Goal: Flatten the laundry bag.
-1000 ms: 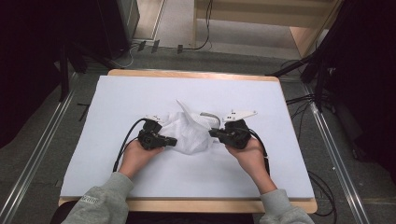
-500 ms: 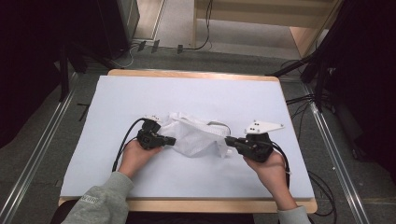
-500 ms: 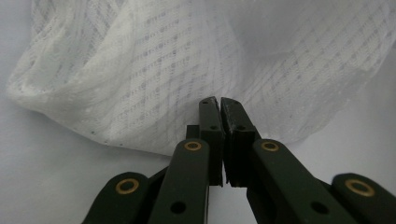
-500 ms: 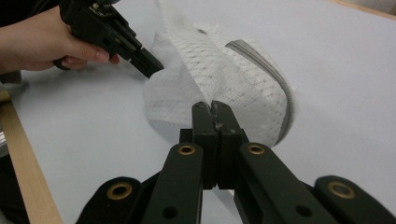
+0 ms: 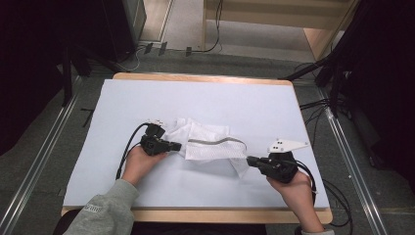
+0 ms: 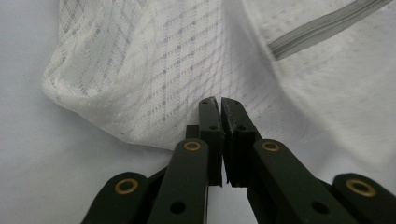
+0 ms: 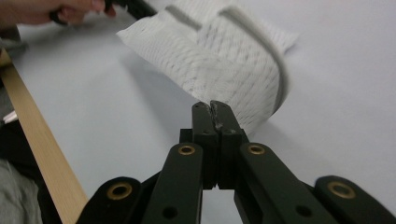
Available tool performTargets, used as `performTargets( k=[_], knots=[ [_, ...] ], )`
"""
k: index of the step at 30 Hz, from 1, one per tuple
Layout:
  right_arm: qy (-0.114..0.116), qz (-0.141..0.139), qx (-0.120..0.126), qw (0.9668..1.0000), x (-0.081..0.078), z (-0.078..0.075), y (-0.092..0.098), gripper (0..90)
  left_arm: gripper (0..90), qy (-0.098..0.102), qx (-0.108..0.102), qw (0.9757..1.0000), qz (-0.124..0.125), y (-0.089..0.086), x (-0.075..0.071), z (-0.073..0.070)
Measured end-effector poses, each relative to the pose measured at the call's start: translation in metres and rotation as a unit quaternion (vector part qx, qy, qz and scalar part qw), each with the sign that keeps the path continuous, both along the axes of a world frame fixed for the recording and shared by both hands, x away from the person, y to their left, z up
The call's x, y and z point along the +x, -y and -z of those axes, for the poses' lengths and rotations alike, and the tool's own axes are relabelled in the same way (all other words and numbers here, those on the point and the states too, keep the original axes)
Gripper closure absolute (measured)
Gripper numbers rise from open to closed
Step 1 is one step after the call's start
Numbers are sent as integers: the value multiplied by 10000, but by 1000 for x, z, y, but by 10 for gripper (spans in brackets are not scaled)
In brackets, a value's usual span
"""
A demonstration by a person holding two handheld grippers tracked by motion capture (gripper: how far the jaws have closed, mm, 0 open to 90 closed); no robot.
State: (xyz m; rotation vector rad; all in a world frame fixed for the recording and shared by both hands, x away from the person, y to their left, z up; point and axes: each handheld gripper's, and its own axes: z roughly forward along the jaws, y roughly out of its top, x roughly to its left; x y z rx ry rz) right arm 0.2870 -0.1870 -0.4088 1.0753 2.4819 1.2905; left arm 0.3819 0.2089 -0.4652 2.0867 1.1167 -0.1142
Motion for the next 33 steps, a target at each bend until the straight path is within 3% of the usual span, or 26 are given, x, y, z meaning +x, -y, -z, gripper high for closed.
performTargets(
  k=[1,2,5,7,10,13,17,20,22,25,29,33],
  knots=[
    [-59,-44,-78,9999,1,4,-2,900,873,-25,-4,10000,8,-1,0,0],
    [-140,-123,-200,9996,3,9,-5,841,846,-61,-55,10000,-29,-1,1,-1],
    [-149,-161,-248,9995,3,9,-6,792,816,-47,-31,10000,-48,-2,0,-3],
    [-159,-197,-56,9997,3,4,-2,719,786,-31,-83,9999,-95,-5,0,-7],
    [-74,-158,196,9997,0,-5,4,700,756,31,-150,9998,-90,-7,-3,-15],
    [55,-93,319,9994,-1,-15,11,699,733,144,-133,9998,9,-3,-8,-24],
    [124,-6,295,9995,3,-19,14,698,685,177,-189,9996,94,3,-10,-30],
    [157,156,247,9995,11,-21,14,703,631,139,-194,9996,176,10,-11,-31],
    [196,240,280,9991,26,-25,12,703,569,82,-219,9996,187,15,-9,-29],
    [168,306,251,9991,37,-23,9,702,545,49,-228,9995,190,18,-8,-28],
    [85,398,135,9991,66,-9,2,696,527,39,-183,9996,198,22,-7,-26],
    [62,470,57,9989,81,-2,-3,674,512,-18,-124,9997,233,25,-7,-23]
  ],
)
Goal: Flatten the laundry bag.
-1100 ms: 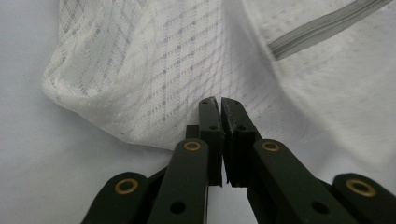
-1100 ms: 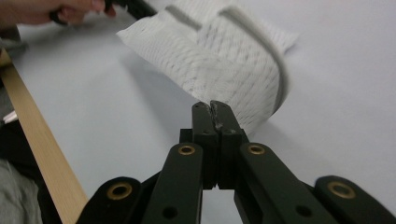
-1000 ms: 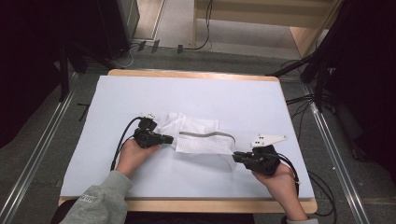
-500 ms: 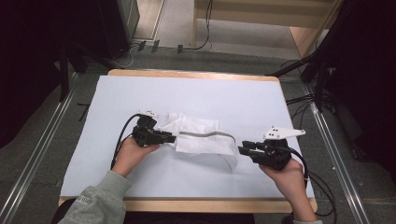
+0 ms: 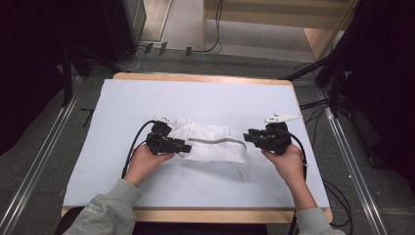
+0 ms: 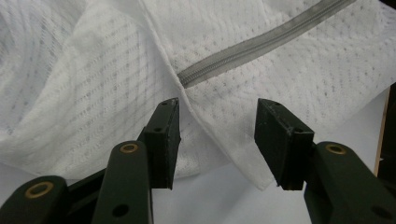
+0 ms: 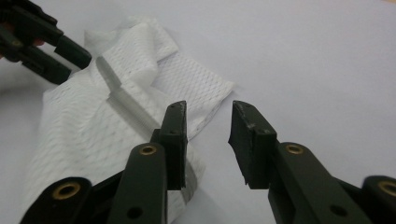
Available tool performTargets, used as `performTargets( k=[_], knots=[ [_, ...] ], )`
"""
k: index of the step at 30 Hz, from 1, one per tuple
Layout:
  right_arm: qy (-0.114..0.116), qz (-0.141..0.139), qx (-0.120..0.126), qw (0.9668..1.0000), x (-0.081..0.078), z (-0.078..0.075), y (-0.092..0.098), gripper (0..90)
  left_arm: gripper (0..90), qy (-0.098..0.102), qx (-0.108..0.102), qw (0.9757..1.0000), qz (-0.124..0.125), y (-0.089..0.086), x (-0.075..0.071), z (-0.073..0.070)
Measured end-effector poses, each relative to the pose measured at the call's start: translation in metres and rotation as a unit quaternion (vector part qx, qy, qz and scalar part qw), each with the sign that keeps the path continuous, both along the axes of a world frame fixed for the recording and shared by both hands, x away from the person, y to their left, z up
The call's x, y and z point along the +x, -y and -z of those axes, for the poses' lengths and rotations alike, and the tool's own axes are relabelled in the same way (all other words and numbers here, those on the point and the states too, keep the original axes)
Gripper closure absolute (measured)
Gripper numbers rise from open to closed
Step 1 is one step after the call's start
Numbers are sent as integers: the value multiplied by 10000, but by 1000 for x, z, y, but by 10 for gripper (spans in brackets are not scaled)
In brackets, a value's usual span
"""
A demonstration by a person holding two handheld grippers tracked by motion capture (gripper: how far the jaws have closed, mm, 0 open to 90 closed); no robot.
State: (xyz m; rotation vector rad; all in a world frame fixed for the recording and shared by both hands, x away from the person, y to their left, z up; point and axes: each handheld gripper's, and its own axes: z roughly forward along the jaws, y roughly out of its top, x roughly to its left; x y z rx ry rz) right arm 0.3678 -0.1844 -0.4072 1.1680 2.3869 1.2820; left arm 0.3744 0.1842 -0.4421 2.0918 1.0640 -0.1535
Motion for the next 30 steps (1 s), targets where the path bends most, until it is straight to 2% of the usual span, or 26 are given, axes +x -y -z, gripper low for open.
performTargets(
  k=[3,6,9,13,18,21,23,24,27,28,30],
  knots=[
    [79,-12,-94,9999,13,8,-9,659,498,21,77,9999,101,3,-3,3],
    [19,0,-173,9998,23,13,-14,657,486,-2,114,9999,111,4,-4,4],
    [-32,26,-162,9999,29,16,-18,657,469,-3,107,9998,151,7,-7,5],
    [-192,42,-71,9998,43,22,-26,653,459,101,184,9995,256,10,-13,5],
    [-175,67,-126,9997,51,30,-33,654,484,125,188,9995,210,12,-9,13],
    [-241,80,-164,9995,55,36,-35,654,545,135,240,9994,212,12,-7,16],
    [-261,116,-204,9994,58,40,-36,653,592,105,105,9995,269,12,-5,19],
    [-272,111,-196,9994,59,41,-37,654,613,105,105,9995,269,12,-5,19],
    [-316,132,-240,9991,63,46,-41,654,753,69,96,9992,384,11,-5,21],
    [-326,136,-246,9991,65,48,-42,653,795,24,30,9990,438,10,-4,21],
    [-389,122,-263,9988,68,49,-46,646,850,17,15,9989,478,9,-4,20]
  ],
)
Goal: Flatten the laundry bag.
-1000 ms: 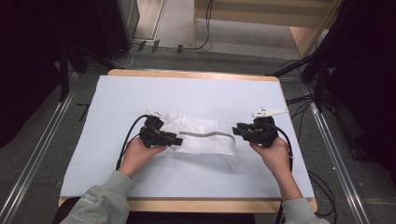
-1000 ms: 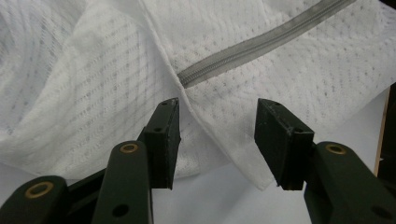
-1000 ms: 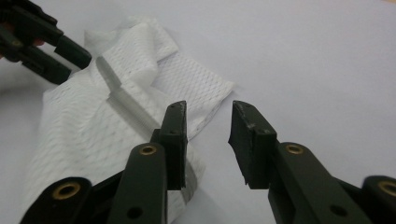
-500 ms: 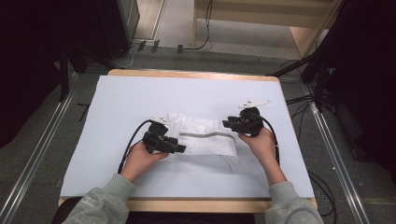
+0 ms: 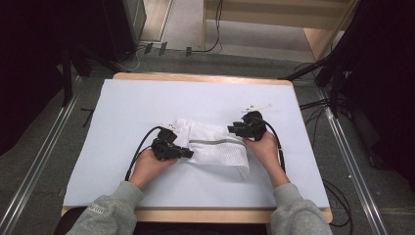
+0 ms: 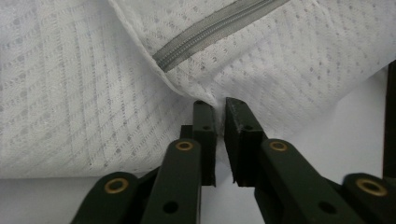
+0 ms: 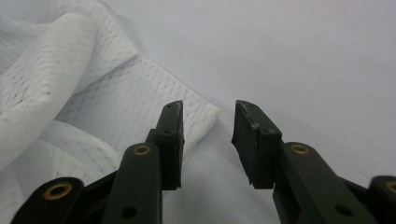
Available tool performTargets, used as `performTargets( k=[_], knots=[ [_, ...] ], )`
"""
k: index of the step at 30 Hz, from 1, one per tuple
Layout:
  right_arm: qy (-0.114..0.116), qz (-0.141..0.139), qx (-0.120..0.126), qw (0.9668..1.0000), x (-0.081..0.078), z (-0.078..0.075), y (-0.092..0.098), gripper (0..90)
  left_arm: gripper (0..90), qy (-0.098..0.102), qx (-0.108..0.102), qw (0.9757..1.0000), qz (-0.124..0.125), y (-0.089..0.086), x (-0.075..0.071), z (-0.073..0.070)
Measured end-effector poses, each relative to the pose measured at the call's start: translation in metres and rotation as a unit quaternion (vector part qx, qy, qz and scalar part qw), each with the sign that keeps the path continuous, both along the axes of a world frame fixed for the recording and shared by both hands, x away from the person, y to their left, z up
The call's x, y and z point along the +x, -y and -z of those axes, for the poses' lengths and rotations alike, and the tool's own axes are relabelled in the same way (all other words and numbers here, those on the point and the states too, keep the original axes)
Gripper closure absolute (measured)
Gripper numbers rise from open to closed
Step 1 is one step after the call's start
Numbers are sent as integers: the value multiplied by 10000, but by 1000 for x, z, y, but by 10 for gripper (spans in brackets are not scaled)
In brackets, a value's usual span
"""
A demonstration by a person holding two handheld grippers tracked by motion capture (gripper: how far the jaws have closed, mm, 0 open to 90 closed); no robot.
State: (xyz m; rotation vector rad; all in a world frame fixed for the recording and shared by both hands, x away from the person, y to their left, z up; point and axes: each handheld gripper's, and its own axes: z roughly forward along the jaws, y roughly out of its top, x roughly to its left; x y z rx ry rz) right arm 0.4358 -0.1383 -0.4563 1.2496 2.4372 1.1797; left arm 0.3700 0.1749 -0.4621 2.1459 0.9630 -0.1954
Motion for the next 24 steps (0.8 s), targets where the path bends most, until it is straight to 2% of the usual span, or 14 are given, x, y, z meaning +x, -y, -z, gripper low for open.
performTargets(
  k=[3,7,18,22,23,24],
  knots=[
    [22,-49,-39,10000,4,1,-6,645,894,15,-7,10000,24,-2,0,-2],
    [-57,-68,-60,9999,8,5,-10,643,900,52,-62,10000,18,-9,-4,-9],
    [-229,-170,-174,9994,17,14,-17,650,900,67,-76,9999,-76,-25,-14,-16],
    [-236,-172,-232,9993,19,13,-18,748,900,69,-73,9999,-132,-29,-17,-17],
    [-215,-173,-312,9991,19,13,-20,839,900,81,-48,9999,-142,-31,-18,-17],
    [-259,-182,-306,9990,19,13,-21,864,900,74,-55,9998,-150,-32,-19,-18]
  ],
)
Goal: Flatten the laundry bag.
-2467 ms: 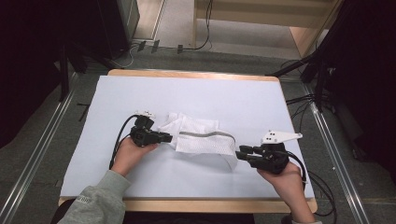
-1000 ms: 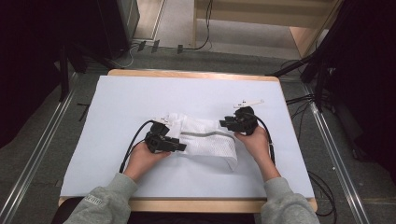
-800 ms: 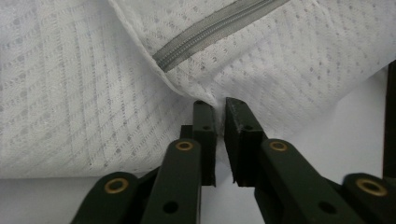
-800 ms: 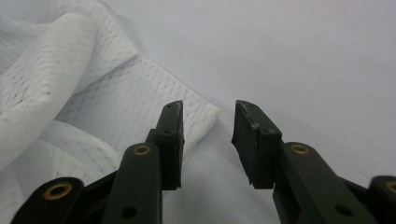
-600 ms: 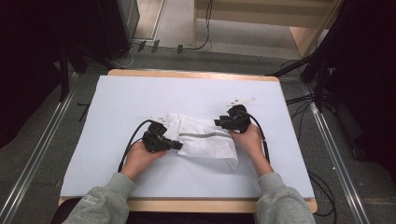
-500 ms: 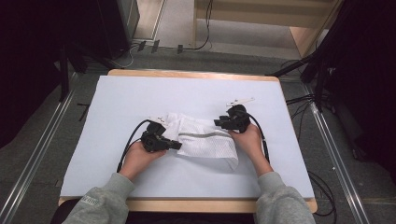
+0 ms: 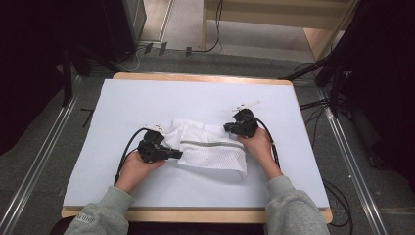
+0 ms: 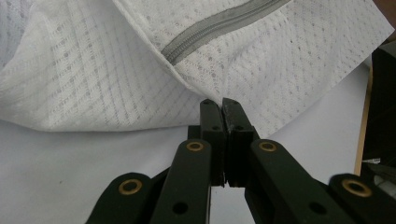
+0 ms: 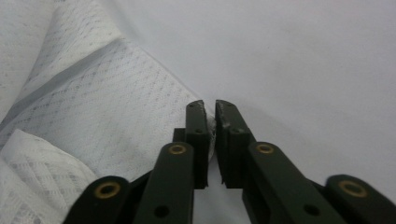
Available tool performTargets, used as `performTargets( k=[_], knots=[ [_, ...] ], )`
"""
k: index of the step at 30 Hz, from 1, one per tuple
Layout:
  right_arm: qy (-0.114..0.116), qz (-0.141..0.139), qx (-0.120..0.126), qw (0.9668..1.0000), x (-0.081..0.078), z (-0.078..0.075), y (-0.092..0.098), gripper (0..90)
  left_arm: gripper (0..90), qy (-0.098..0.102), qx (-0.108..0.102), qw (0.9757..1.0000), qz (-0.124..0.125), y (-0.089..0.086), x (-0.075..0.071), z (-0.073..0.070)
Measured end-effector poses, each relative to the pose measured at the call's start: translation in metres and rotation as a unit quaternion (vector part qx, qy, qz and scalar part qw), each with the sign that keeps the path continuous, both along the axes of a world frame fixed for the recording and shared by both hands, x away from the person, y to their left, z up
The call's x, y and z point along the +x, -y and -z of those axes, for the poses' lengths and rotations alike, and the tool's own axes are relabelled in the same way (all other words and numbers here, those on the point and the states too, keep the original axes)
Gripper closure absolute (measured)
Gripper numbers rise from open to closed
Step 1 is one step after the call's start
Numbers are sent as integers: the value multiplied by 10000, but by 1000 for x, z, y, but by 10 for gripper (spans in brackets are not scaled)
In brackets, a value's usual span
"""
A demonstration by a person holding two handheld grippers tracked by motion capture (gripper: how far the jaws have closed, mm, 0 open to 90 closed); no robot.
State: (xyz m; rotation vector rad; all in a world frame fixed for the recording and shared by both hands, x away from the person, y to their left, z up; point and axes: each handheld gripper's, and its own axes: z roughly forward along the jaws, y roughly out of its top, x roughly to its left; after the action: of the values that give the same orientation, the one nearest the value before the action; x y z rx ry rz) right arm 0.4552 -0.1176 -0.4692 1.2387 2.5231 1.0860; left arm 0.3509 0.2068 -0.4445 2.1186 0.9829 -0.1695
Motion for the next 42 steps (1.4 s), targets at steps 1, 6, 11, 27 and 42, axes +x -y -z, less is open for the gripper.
performTargets(
  k=[1,6,11,27,42],
  knots=[
    [-12,-28,-22,10000,1,0,-1,888,900,11,4,10000,-8,-1,-1,0],
    [-114,-24,-93,9999,4,-3,-2,893,900,17,4,10000,-64,-7,-3,-2],
    [-91,122,-34,9999,8,-6,8,893,900,33,-2,9999,-163,-14,-5,-4],
    [73,788,323,9963,17,-23,59,893,900,68,63,9990,-446,-36,-7,-8],
    [112,1263,538,9905,21,-25,93,893,900,-83,238,9965,-802,-70,-4,-7]
  ],
)
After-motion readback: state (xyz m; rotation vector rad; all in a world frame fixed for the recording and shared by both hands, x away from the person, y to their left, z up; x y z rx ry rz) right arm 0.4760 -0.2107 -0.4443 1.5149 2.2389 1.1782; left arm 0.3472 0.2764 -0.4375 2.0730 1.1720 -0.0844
